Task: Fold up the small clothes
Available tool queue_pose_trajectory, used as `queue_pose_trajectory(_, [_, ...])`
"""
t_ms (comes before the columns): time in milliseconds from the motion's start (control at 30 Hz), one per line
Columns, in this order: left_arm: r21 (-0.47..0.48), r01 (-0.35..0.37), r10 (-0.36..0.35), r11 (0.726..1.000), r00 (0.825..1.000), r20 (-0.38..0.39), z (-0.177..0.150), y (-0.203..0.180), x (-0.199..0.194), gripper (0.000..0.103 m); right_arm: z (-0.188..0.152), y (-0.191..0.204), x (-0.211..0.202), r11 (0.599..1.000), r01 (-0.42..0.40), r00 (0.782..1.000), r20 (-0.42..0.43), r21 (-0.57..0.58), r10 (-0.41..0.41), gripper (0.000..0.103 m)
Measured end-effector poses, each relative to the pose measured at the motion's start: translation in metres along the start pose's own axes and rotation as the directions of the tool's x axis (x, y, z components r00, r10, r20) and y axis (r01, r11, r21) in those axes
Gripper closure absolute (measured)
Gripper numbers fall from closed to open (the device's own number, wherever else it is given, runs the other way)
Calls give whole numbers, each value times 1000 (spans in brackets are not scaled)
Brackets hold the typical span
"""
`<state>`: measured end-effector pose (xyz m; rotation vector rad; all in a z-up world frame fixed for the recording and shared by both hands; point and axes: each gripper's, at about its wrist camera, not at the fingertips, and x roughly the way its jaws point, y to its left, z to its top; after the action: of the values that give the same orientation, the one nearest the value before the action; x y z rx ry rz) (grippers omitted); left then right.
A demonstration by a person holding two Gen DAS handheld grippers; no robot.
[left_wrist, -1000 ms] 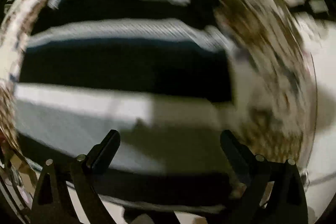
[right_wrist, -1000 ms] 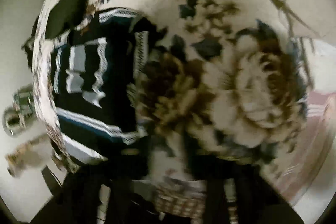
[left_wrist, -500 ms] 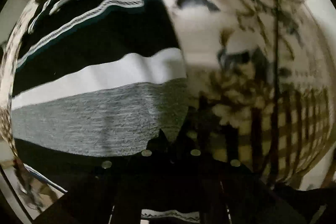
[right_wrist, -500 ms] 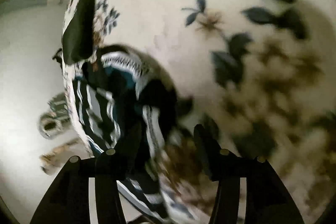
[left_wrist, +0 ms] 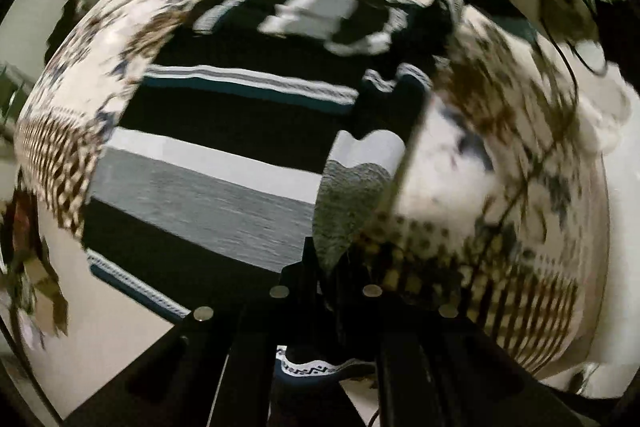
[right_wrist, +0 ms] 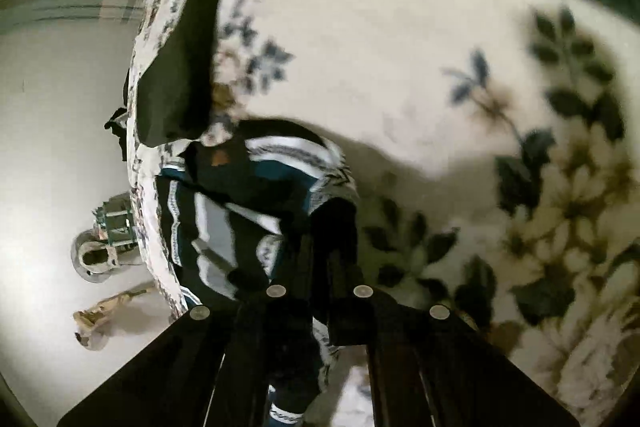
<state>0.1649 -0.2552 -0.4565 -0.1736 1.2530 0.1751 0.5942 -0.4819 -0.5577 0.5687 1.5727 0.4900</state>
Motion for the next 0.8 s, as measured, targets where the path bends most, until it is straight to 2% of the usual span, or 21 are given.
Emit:
queue_pose_trajectory(133, [-126, 24, -20, 992, 999, 31, 9, 52, -17, 98, 6, 67, -9, 997, 24, 1000, 13, -79, -23, 99])
queue_pose_trajectory(233, [-231, 55, -48, 972, 998, 36, 15, 96, -16, 98, 7, 118, -6, 990, 42, 999, 18, -133, -40, 99])
queue_pose_trajectory(333, [-340, 87, -80, 937, 996, 34, 19, 147, -7, 98, 13, 181, 17, 980, 79, 997, 17, -181, -77, 99])
queue_pose_trajectory(367, [-385, 110, -104, 916, 994, 36, 20, 170, -2, 98, 15, 200, 27, 977, 90, 996, 17, -192, -89, 99])
queue_pose_trajectory(467, [-451, 155, -156, 879, 987, 35, 23, 214, 12, 98, 23, 262, 76, 960, 148, 989, 16, -238, -148, 99])
queue_pose_trajectory(567, [-474, 173, -185, 863, 983, 22, 29, 260, 29, 98, 29, 321, 141, 938, 204, 977, 3, -279, -211, 99])
queue_pose_trajectory(667, [-501, 190, -221, 844, 975, -3, 31, 304, 52, 98, 32, 363, 201, 910, 268, 959, -2, -316, -283, 99])
queue_pose_trajectory(800, [-527, 204, -263, 825, 964, -39, 30, 344, 81, 98, 40, 401, 275, 871, 346, 928, -8, -349, -372, 99])
